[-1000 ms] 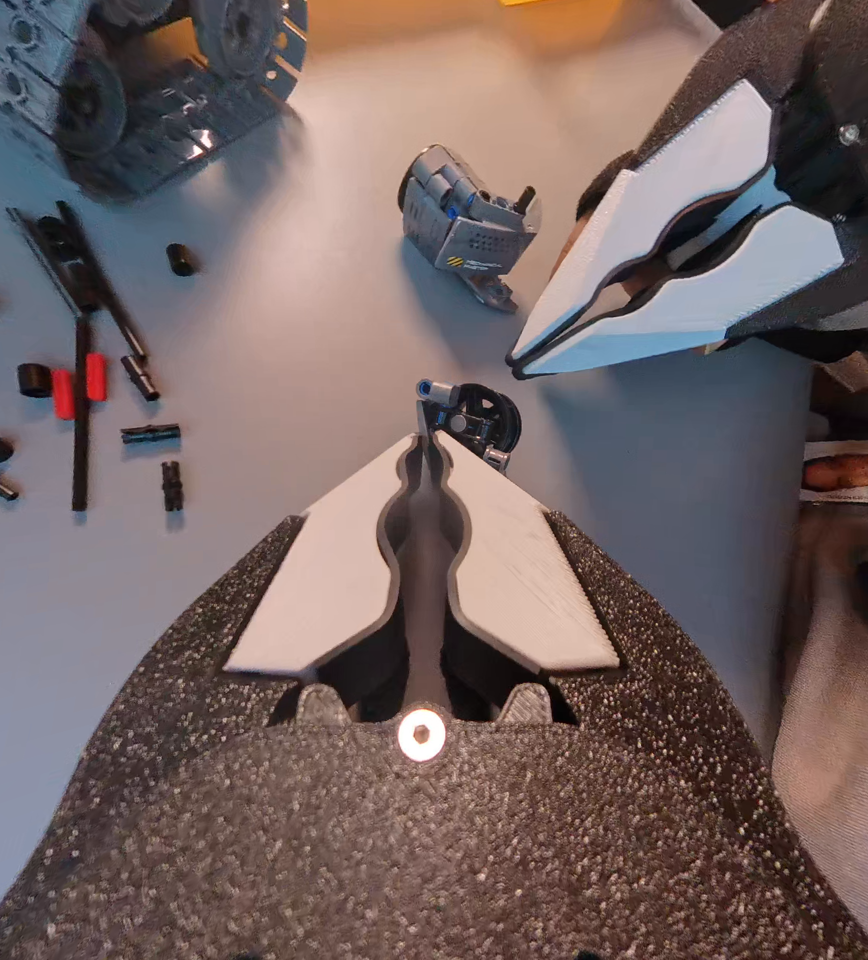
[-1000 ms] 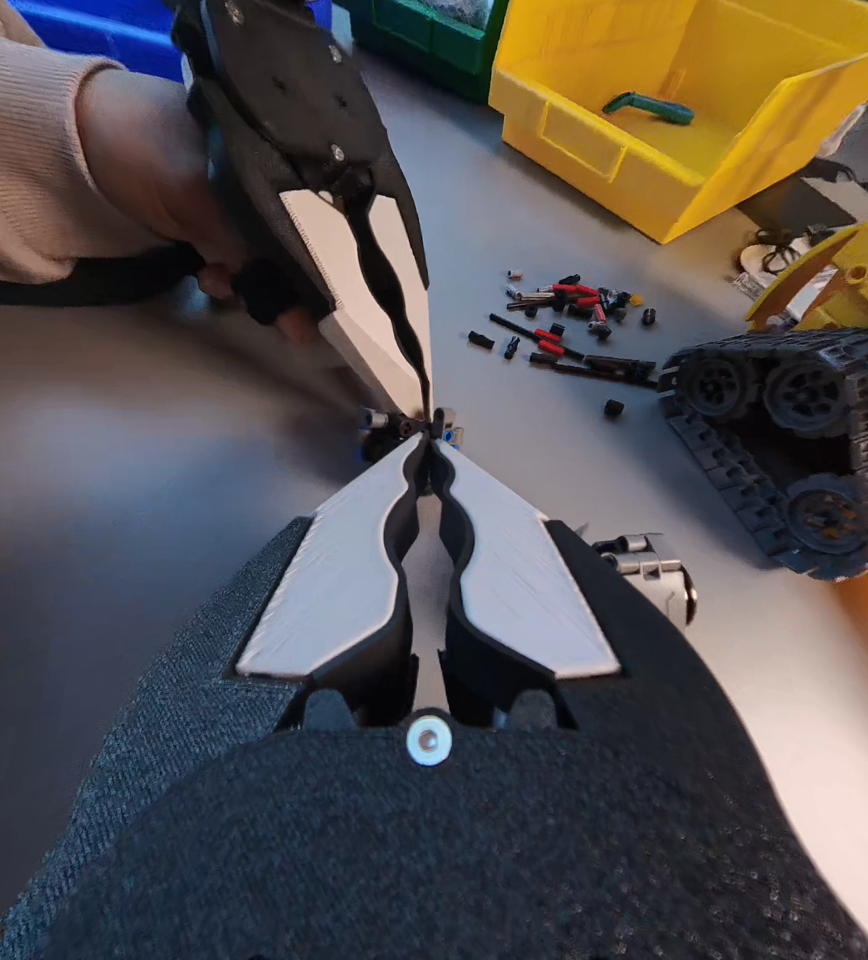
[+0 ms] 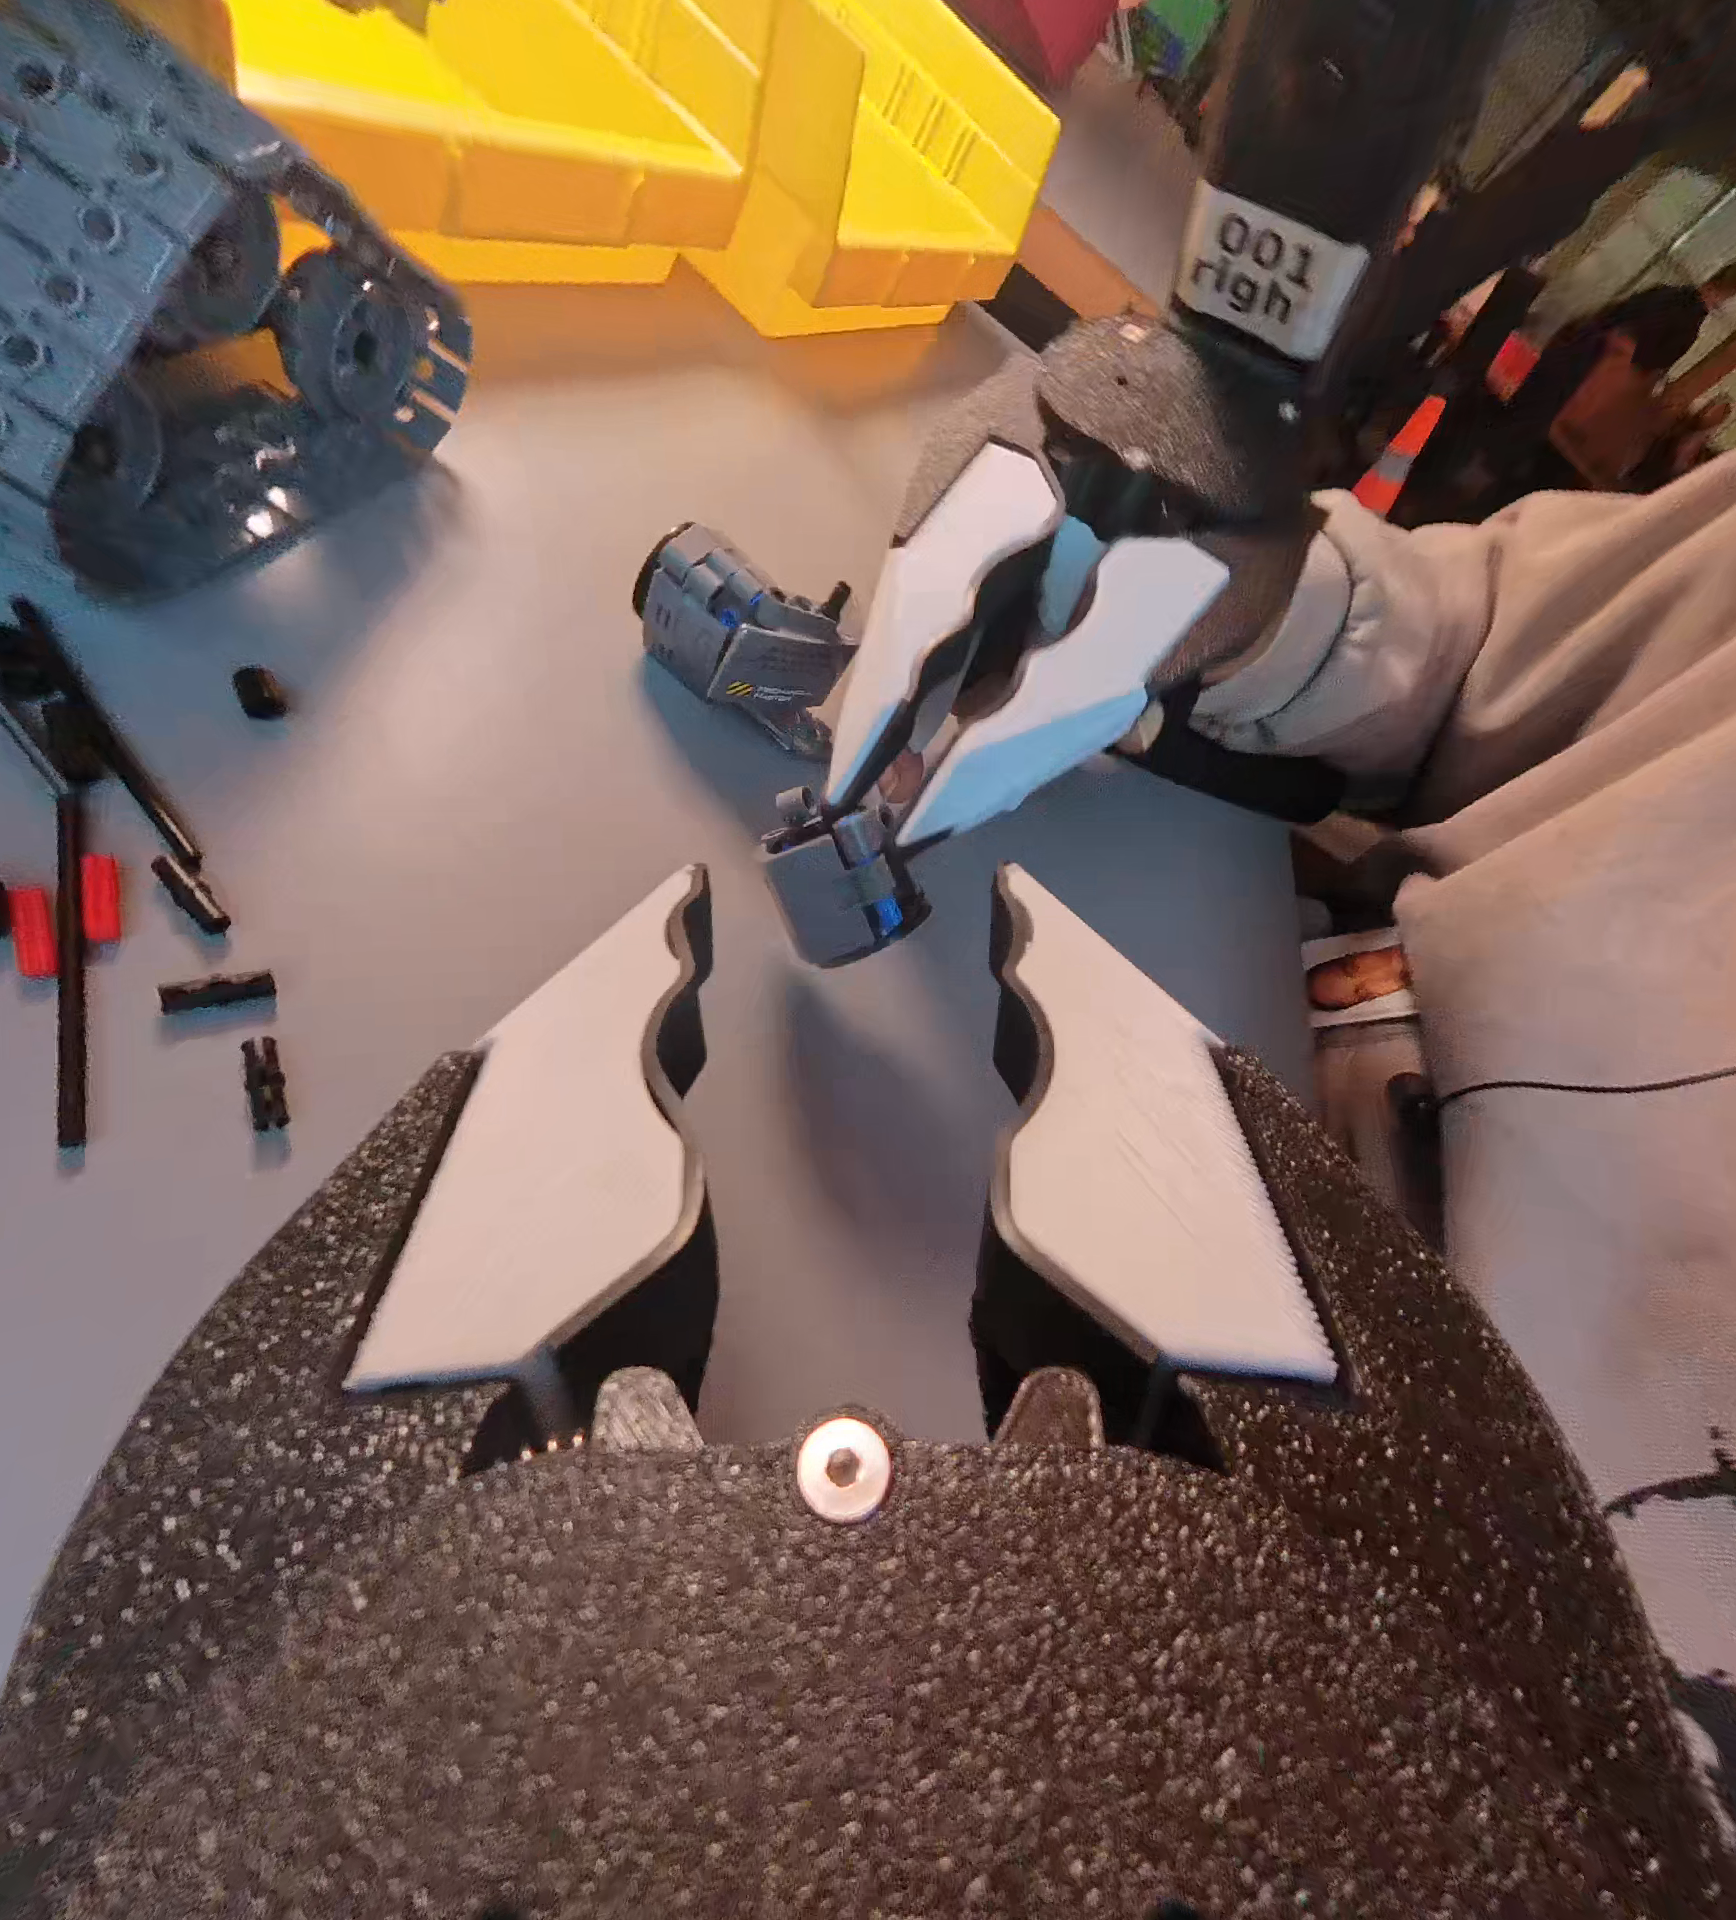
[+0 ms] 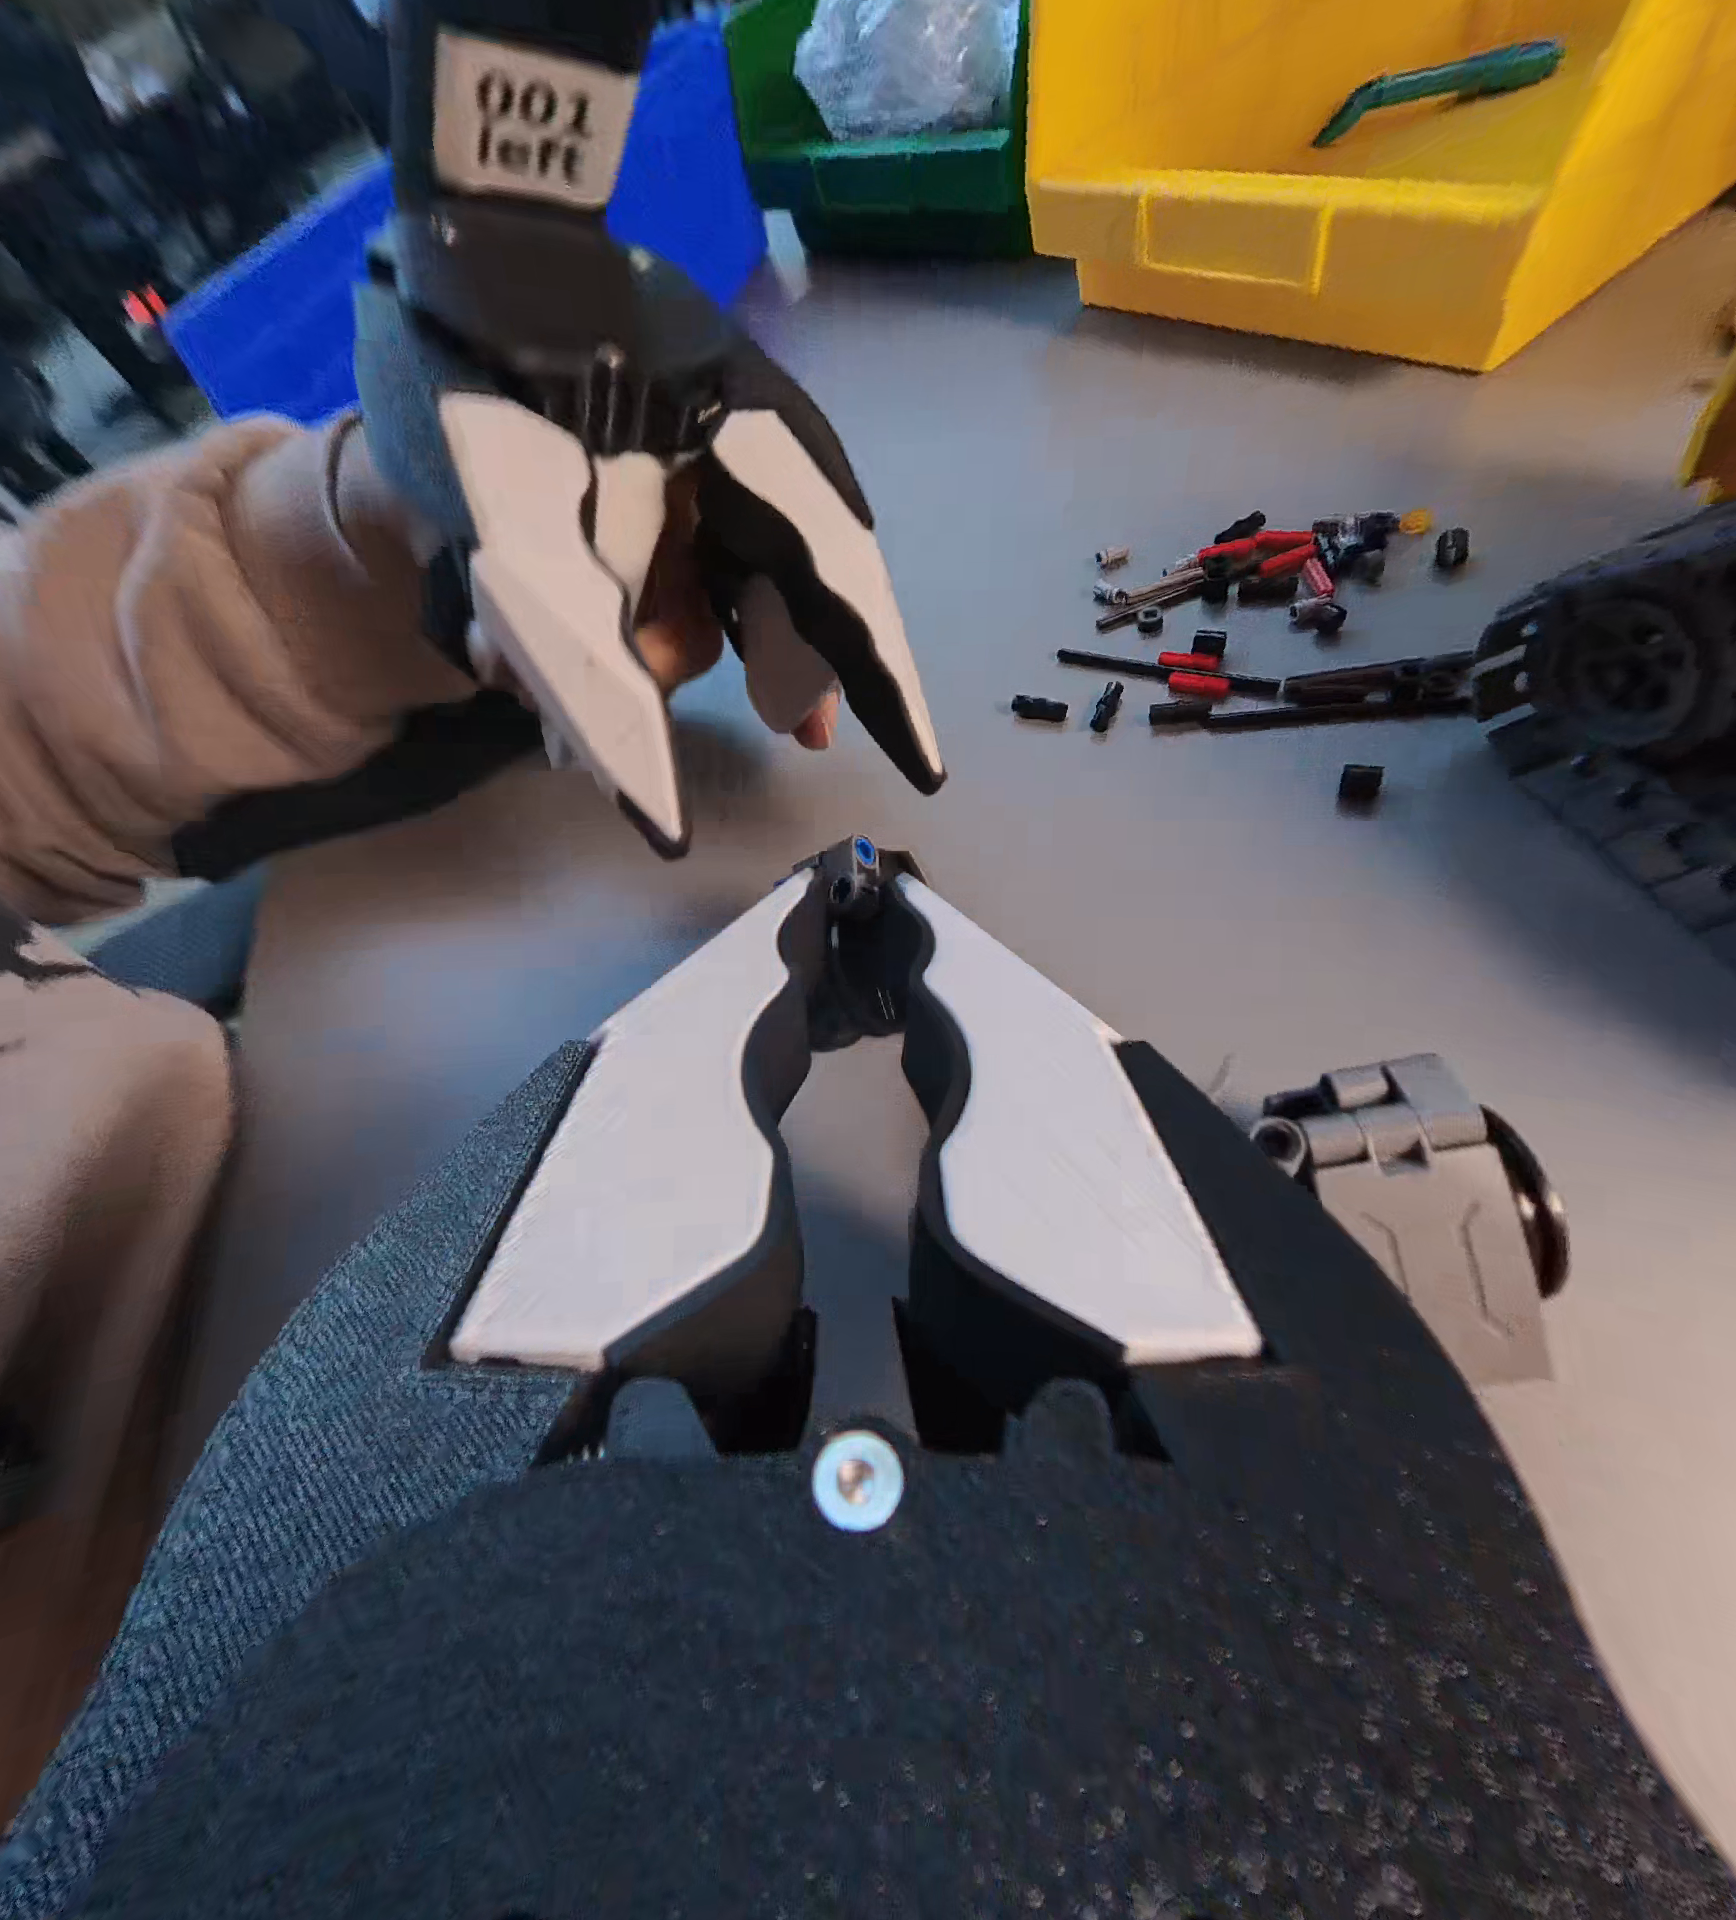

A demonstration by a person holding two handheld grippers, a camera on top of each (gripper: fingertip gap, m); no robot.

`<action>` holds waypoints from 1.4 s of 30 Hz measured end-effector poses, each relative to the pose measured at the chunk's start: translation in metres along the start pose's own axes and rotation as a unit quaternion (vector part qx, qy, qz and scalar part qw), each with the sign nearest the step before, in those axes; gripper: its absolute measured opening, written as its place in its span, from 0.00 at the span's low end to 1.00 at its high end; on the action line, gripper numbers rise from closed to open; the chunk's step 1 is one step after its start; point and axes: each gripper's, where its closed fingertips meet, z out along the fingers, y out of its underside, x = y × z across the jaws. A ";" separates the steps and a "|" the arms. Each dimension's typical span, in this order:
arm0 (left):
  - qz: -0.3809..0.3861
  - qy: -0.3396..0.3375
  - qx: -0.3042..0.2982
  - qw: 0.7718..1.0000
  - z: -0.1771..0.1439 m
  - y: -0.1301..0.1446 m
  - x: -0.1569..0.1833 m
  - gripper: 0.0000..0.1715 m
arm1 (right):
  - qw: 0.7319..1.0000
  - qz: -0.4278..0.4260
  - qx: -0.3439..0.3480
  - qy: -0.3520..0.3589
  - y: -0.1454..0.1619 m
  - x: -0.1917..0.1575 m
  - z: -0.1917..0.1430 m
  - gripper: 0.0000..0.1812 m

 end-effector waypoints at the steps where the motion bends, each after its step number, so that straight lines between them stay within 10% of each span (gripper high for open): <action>1: 0.026 -0.008 -0.002 1.000 0.002 0.000 0.003 0.32 | 0.999 0.035 0.017 -0.016 -0.005 0.000 -0.002 0.06; 14: 0.172 0.003 -0.042 0.984 0.016 0.012 0.032 0.16 | 0.978 0.069 0.067 -0.186 -0.022 -0.036 -0.024 0.06; 22: 0.156 0.015 -0.083 0.984 0.019 0.029 0.032 0.00 | 0.986 0.025 0.042 -0.162 -0.013 -0.033 -0.021 0.07; 42: 0.225 0.003 -0.121 0.967 0.023 0.047 0.030 0.16 | 0.984 0.047 -0.049 -0.167 0.021 -0.037 -0.014 0.05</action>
